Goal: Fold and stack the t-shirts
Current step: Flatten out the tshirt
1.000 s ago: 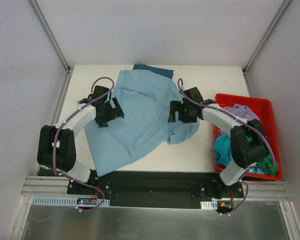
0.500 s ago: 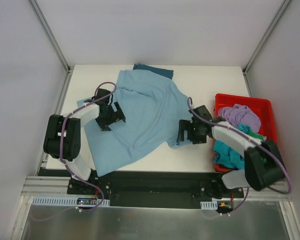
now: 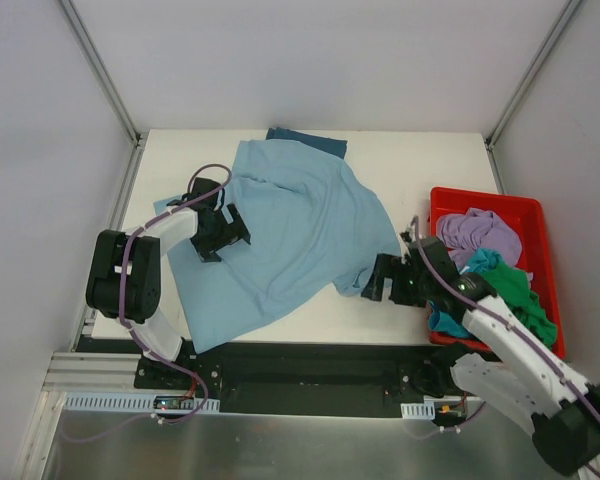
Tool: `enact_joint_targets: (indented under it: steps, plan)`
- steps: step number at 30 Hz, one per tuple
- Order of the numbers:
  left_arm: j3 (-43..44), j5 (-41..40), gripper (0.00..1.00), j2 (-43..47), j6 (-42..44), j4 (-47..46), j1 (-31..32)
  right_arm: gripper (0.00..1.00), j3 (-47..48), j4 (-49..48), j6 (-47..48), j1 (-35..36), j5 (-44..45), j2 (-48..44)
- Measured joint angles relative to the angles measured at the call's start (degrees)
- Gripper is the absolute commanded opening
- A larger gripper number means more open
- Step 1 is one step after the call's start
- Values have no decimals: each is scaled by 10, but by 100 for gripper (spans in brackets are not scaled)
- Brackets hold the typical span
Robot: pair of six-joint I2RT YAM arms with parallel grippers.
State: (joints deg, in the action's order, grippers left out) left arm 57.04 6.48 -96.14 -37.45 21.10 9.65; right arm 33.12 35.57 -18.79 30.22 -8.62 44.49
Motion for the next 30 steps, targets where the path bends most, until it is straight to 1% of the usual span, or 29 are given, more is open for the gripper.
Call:
enact_joint_targets:
  steps: [1,6,9,11,13,18,22,27,30]
  plan:
    - [-1,0,99,1,0,-1,0,96,21,-16,5,0,0,33]
    - [-4,2,99,4,3,-5,0,96,192,-103,45,0,-10,302]
    - [-4,4,99,4,6,-5,0,96,284,-132,60,0,-14,434]
    - [-5,4,99,4,6,-5,0,96,315,-151,62,0,-19,493]
    - [-6,4,99,5,7,-7,0,96,313,-160,60,0,-26,526]
    - [-7,-1,99,5,8,-7,-2,96,245,-167,47,0,-29,525]
    - [-9,12,97,5,8,-10,-27,96,183,-184,40,0,-35,471]
    - [-13,16,99,7,8,-19,-52,96,81,-170,23,4,-36,358]
    - [-17,13,99,11,8,-24,-52,96,6,-136,0,21,-35,254]
